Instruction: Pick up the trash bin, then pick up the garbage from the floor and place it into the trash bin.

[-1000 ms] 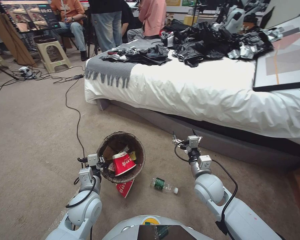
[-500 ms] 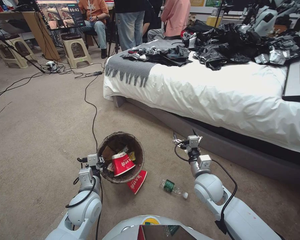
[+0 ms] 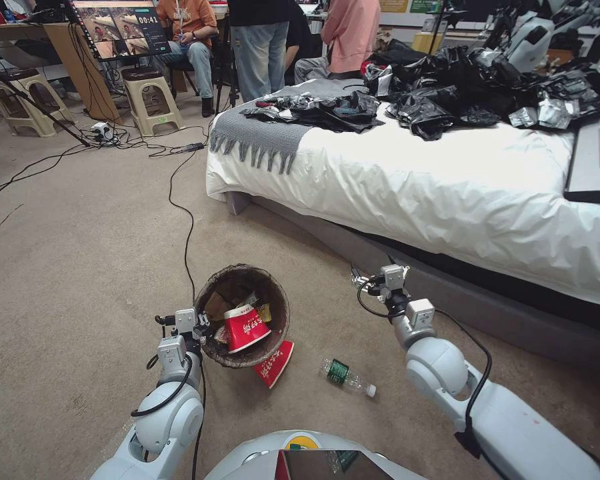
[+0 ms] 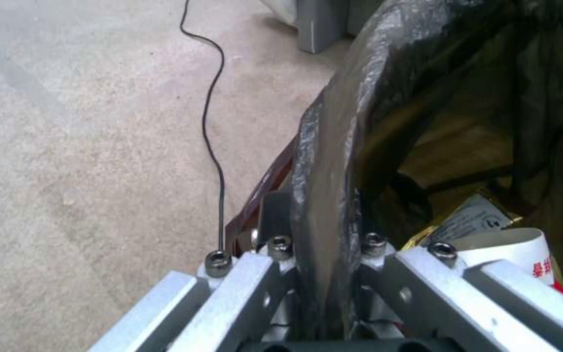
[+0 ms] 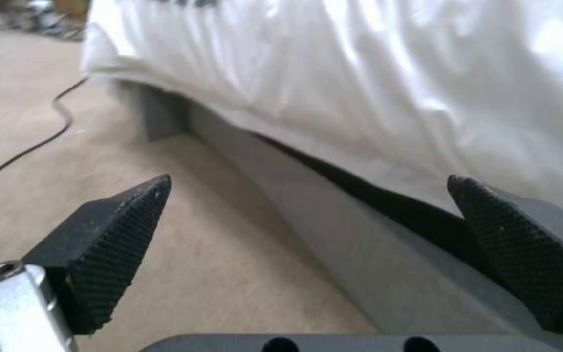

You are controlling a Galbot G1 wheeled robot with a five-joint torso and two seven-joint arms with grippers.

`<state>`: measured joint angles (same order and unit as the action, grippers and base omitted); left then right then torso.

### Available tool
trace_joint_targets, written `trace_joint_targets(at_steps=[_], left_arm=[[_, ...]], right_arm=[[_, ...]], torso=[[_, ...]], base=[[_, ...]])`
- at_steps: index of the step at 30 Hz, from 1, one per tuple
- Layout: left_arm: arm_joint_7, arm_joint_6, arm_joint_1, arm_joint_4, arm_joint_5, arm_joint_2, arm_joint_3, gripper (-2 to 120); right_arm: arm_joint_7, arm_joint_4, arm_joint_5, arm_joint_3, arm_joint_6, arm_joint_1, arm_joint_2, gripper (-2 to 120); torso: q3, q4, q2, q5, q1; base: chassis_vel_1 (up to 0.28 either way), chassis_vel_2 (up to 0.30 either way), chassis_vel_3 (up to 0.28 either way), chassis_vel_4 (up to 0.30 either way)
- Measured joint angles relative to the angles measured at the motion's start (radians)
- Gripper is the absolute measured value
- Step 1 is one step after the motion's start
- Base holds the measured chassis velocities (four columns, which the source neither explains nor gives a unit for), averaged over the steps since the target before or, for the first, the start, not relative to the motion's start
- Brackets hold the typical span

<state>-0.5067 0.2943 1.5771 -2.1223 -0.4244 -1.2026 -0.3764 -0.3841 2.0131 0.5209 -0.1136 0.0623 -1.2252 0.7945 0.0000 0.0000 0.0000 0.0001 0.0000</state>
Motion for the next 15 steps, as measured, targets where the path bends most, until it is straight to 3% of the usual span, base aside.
trace_joint_targets(at_steps=[6,15], left_arm=[[0.001,-0.001,-0.002,0.005,0.001,-0.001,0.001,0],[0.002,-0.002,-0.009,0.018,0.002,-0.002,0.001,0]], right_arm=[[0.121,-0.053,0.095,0.071,-0.049,0.058,-0.151,100],[0.282,-0.124,0.127,0.147,-0.138,0.061,-0.244,100]], torso=[[0.0,0.0002,0.0,0.0001,0.0],[0.0,0.0,0.0,0.0,0.0]], base=[[0.0,0.0,0.0,0.0],[0.0,0.0,0.0,0.0]])
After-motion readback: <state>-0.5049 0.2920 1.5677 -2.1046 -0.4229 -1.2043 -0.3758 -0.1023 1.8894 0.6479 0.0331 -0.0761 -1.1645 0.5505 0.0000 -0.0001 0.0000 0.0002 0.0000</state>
